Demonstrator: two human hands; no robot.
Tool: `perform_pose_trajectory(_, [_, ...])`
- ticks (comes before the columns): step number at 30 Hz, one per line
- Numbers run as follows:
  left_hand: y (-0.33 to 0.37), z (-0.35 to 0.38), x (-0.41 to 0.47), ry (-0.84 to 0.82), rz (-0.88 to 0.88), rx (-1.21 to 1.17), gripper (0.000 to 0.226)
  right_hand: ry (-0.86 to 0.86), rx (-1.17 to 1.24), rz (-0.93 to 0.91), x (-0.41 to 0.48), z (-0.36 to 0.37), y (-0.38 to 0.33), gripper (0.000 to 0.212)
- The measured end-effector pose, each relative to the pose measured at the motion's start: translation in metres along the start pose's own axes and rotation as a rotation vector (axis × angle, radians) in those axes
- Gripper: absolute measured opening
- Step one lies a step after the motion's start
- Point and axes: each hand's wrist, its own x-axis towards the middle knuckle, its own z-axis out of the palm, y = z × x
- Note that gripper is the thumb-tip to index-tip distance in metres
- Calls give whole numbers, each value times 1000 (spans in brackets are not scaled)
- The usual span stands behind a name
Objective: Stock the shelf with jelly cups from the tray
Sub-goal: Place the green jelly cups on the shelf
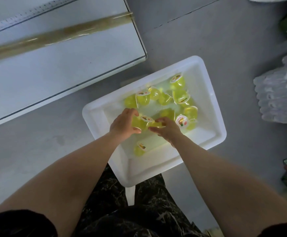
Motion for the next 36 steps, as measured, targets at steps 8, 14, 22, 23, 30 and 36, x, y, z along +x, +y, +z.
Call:
perform_pose_trajectory(8, [-1,3,-24,-89,-309,-176,65,-85,185,-36,-23,-13,-7,61])
perform_pose_trajectory(14, [28,-29,-58,-69,-378,-783,34,-163,305,-142,-65,-37,-28,60])
perform_pose_trajectory(22, [110,-112,-123,98,-191,-998,17,-220,415,-430,-141,-88,-93,43])
perform_pose_trajectory(23, [120,-124,-133,135,-150,-1017,16,-224,420,-475,-153,-93,-104,41])
perform_pose_trajectory(30, [172,-212,-203,273,164,-1122,29,-176,316,-798,-253,-128,-193,31])
perform_pose_trajectory(36, [216,-302,-283,350,329,-976,54,-118,224,-1119,-360,-149,-266,32])
